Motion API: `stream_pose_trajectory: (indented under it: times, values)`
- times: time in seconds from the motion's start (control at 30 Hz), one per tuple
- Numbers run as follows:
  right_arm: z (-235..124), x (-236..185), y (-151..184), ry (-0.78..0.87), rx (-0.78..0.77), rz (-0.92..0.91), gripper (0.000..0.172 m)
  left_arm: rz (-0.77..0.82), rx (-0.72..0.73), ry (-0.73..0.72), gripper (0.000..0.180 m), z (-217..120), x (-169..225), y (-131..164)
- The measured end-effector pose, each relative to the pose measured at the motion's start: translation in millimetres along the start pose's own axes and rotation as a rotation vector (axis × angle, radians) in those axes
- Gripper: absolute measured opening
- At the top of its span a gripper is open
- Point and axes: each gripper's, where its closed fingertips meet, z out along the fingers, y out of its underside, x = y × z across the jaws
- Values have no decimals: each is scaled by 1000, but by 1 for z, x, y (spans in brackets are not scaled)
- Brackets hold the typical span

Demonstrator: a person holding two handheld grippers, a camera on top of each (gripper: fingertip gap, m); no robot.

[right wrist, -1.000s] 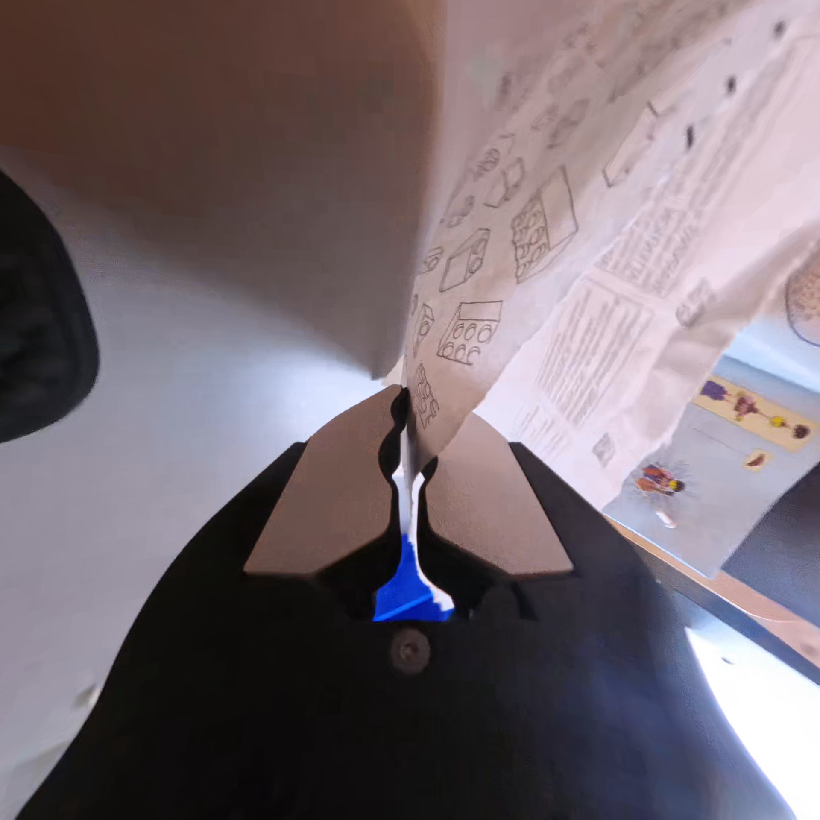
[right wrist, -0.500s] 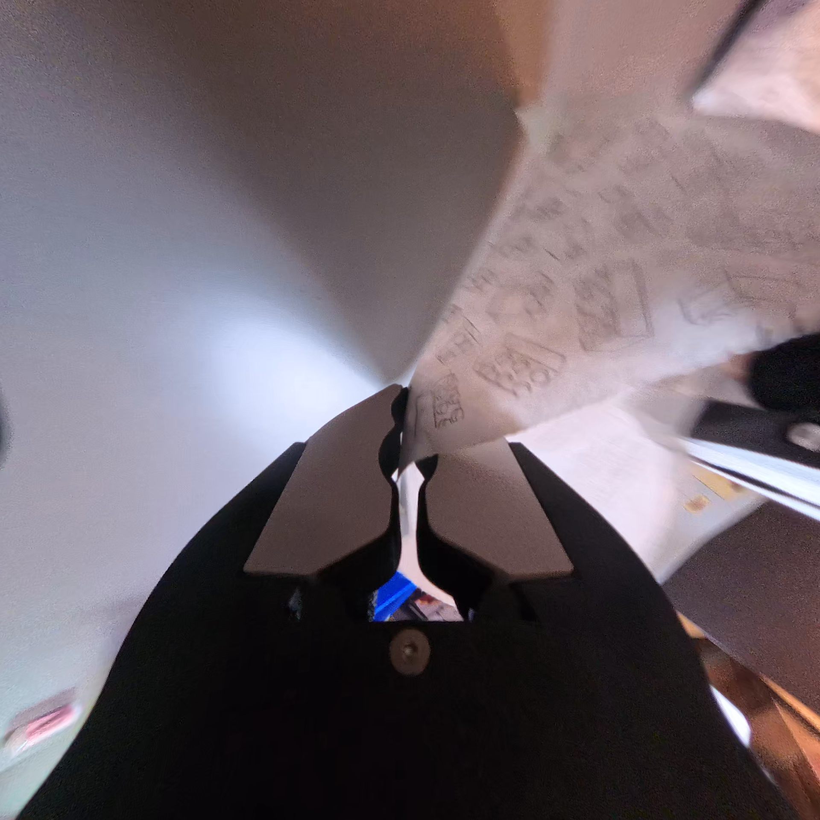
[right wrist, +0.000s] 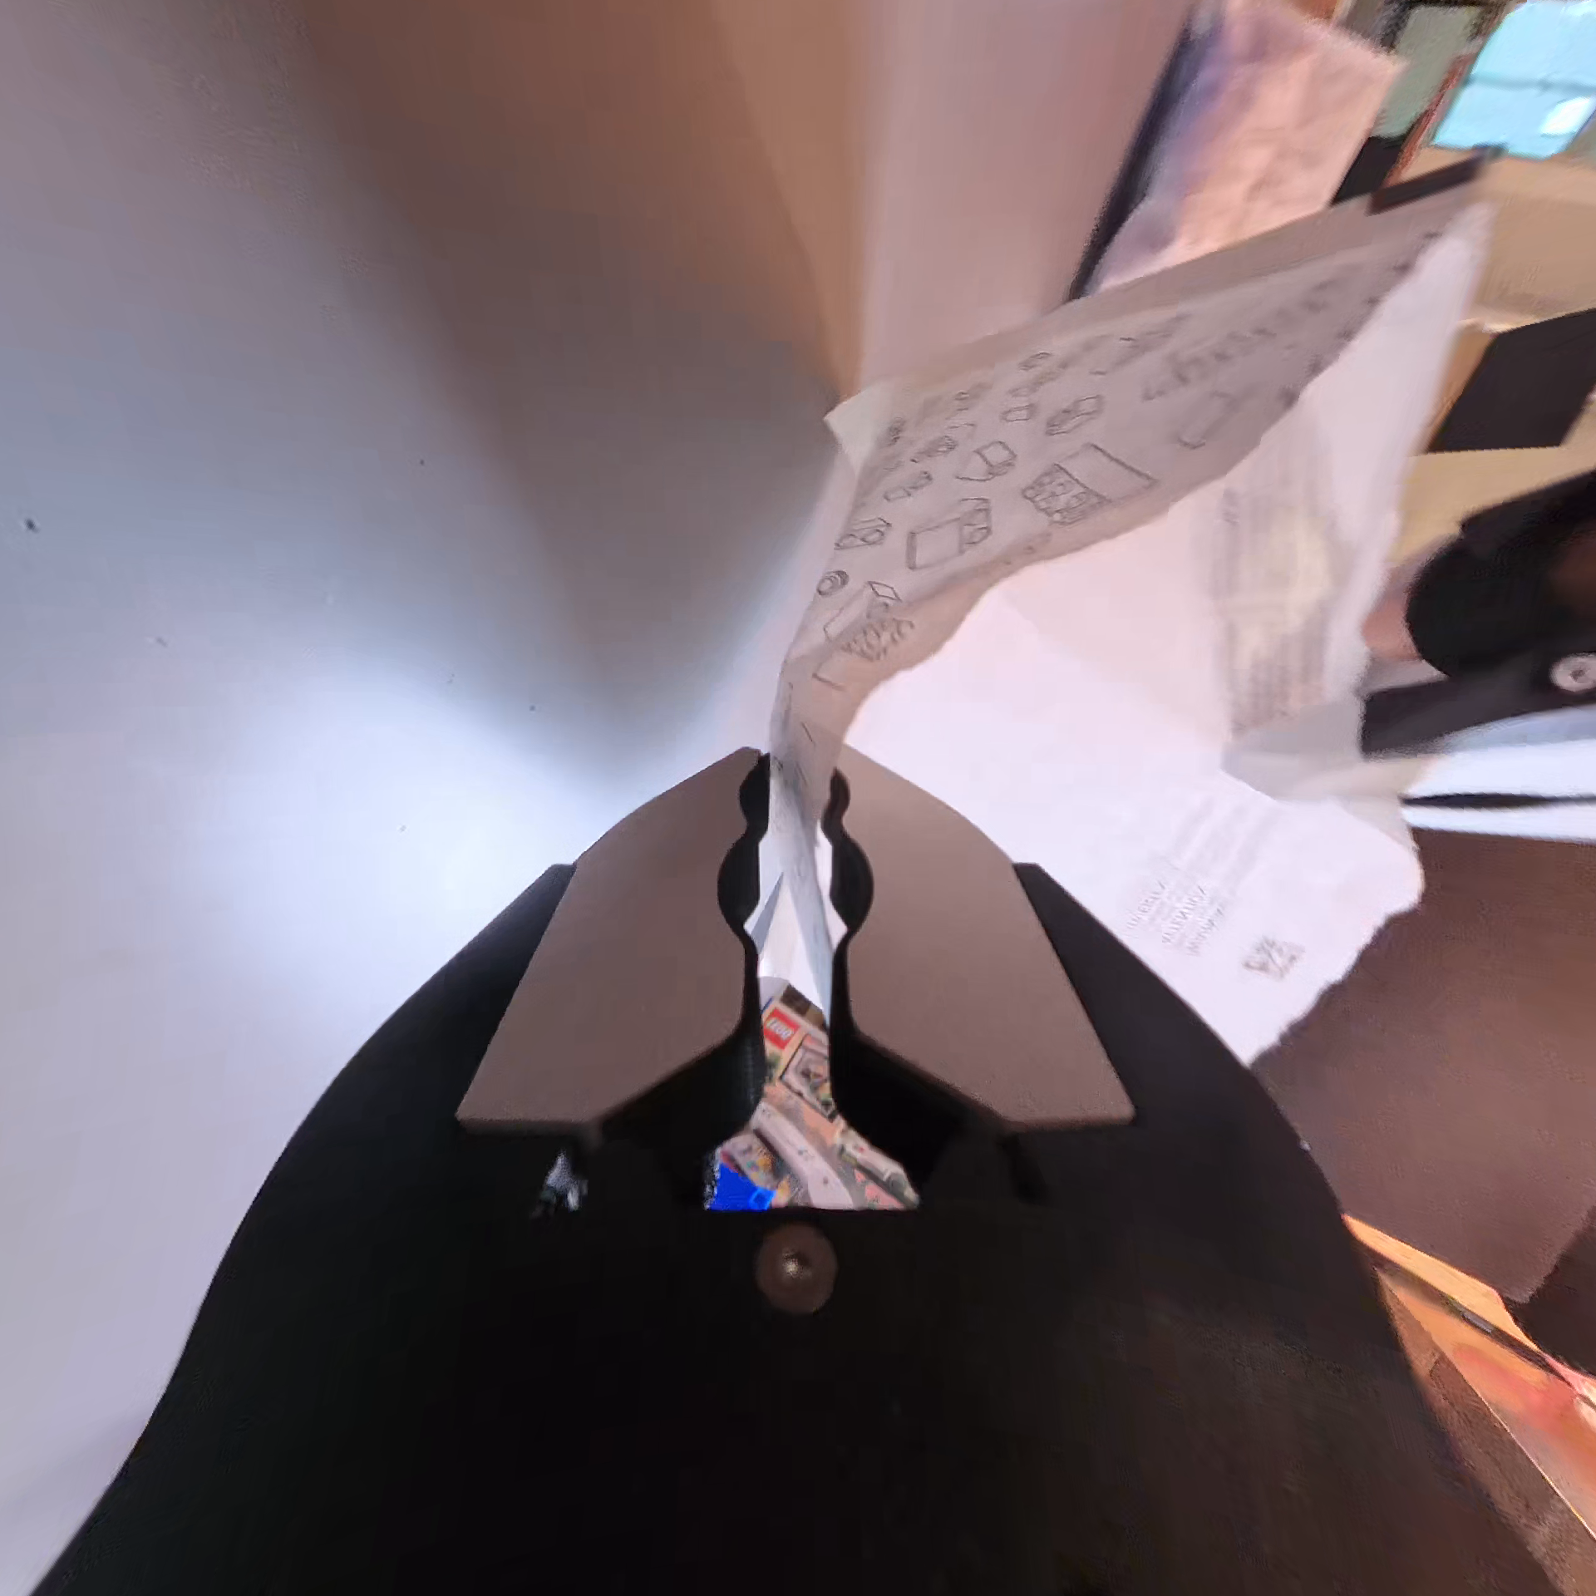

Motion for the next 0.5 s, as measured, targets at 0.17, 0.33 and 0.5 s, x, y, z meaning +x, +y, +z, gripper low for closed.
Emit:
stream_pose_trajectory:
  times: [0.17,0.33,0.5]
  values:
    - [-7,-1,-7,13,71,54,0,-105,111,79,1,-14,2,-1]
    - [-6,-10,-5,-10,98,101,0,-143,156,137,1,-19,12,2]
    - [-14,-7,-3,18,170,240,0,-299,444,339,33,-54,32,-13]
